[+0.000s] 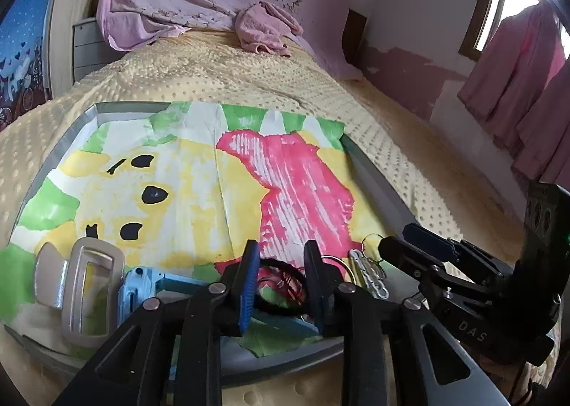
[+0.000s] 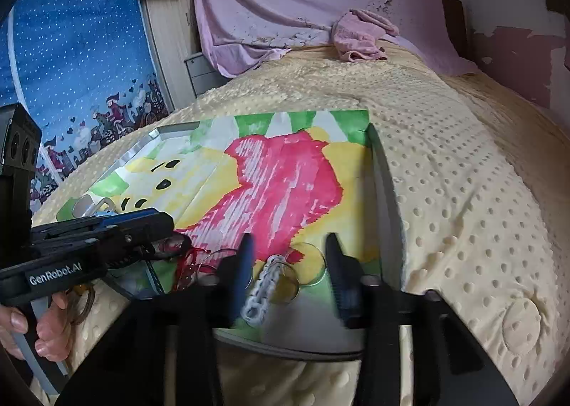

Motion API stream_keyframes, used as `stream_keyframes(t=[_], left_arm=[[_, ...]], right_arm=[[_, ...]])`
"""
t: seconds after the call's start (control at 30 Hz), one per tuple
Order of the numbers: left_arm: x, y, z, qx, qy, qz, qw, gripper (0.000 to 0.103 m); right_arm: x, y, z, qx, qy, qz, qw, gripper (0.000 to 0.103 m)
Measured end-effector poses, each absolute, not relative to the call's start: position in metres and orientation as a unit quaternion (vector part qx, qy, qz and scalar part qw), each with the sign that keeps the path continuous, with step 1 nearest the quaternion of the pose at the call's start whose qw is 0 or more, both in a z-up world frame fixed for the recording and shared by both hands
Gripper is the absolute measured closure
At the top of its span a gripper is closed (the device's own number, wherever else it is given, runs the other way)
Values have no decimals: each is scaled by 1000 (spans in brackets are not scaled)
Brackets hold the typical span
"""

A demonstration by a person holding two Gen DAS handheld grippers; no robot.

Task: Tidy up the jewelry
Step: 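Carry the ring and key ring into the tray and open both tools, then withdraw both open tools from the tray back over the blanket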

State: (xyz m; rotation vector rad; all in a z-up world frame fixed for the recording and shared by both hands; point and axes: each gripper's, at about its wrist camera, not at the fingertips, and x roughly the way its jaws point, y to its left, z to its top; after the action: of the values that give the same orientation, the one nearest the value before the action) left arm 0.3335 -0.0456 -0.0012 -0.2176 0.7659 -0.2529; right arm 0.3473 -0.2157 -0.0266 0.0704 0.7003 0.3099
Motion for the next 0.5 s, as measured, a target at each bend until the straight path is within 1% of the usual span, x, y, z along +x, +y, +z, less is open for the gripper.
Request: stream_keyframes(t=[0.03, 0.07, 0.13, 0.17, 0.2, 0.27, 0.33, 0.37, 0.4, 0.43, 0.47, 0.5], left_arm=[[332, -46, 0, -106, 369, -123, 915, 73], [327, -47, 2, -104, 362, -123, 918, 68], [322, -48, 5, -98, 353, -120, 923, 51], [318, -49, 8, -96, 346, -113, 927, 36], [311, -48, 12, -95, 331, -106, 933, 33], [302, -46, 18, -98, 316, -107, 937, 33], [292, -42, 24, -104, 304, -101, 942, 33], [286, -39, 28, -108, 295, -98, 944, 31], [282, -36, 30, -111, 288, -95, 946, 23], [277, -33, 33, -116, 279, -90, 949, 19], [267, -28, 36, -121, 263, -81, 954, 13], [260, -25, 38, -123, 251, -75, 957, 9]], right_arm=[[344, -219, -25, 36, 337, 150, 929, 60], [341, -220, -23, 38, 331, 149, 931, 60], [335, -224, -19, 41, 319, 146, 935, 60], [329, -225, -15, 42, 309, 142, 939, 60], [325, -227, -12, 42, 301, 140, 942, 59], [314, -231, -5, 45, 281, 135, 949, 49], [300, -234, 3, 48, 258, 131, 956, 47], [294, -235, 6, 48, 249, 127, 959, 46], [289, -237, 9, 49, 242, 124, 961, 44], [283, -239, 12, 53, 233, 121, 963, 39], [276, -241, 15, 56, 224, 121, 965, 36], [270, -242, 18, 59, 215, 120, 967, 34]])
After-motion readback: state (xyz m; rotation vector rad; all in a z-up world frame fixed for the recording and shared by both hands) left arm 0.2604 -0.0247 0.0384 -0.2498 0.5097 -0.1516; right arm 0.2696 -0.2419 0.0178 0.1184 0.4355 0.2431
